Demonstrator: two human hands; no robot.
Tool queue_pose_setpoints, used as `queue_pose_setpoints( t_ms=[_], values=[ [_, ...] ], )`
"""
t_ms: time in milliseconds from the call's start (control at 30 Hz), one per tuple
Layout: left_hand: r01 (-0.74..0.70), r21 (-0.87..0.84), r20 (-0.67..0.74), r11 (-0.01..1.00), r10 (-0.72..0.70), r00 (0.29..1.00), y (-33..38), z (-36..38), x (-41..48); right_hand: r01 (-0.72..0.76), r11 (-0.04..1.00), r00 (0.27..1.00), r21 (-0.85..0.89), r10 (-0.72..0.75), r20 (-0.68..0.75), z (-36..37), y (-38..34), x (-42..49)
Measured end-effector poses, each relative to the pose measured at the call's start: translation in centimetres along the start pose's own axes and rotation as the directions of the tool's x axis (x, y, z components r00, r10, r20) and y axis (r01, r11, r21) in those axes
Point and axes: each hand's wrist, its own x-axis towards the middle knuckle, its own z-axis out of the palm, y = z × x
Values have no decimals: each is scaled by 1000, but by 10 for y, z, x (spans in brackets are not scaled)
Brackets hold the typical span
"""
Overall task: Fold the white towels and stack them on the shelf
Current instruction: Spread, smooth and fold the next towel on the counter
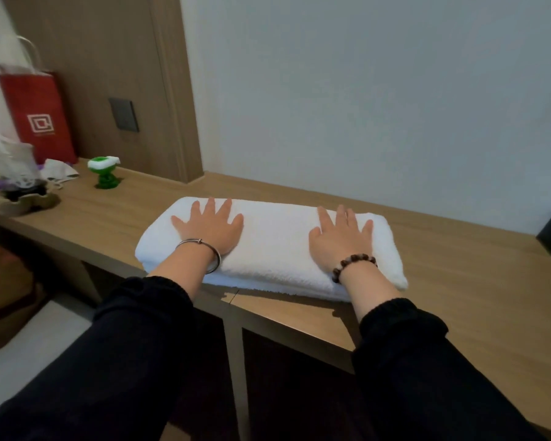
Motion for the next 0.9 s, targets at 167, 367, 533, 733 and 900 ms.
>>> queue_pose_setpoints(
  t_ms=[167,367,533,733,900],
  values=[
    [-3,31,118,1000,-1,993,19,-7,1,48,997,990,-63,-39,139,-20,15,34],
    [-264,34,162,964,256,953,39,-43,56,81,983,987,-165,-56,151,-29,-37,70],
    [-246,-57,218,968,253,943,50,-24,53,65,998,993,-12,-63,97,-11,-44,60],
    [-315,-55,53,948,317,947,57,-10,30,95,995,981,22,-97,171,-14,-37,49],
    [-302,14,126,953,298,946,55,-9,29,85,996,964,23,-88,250,-16,-34,50]
  ],
)
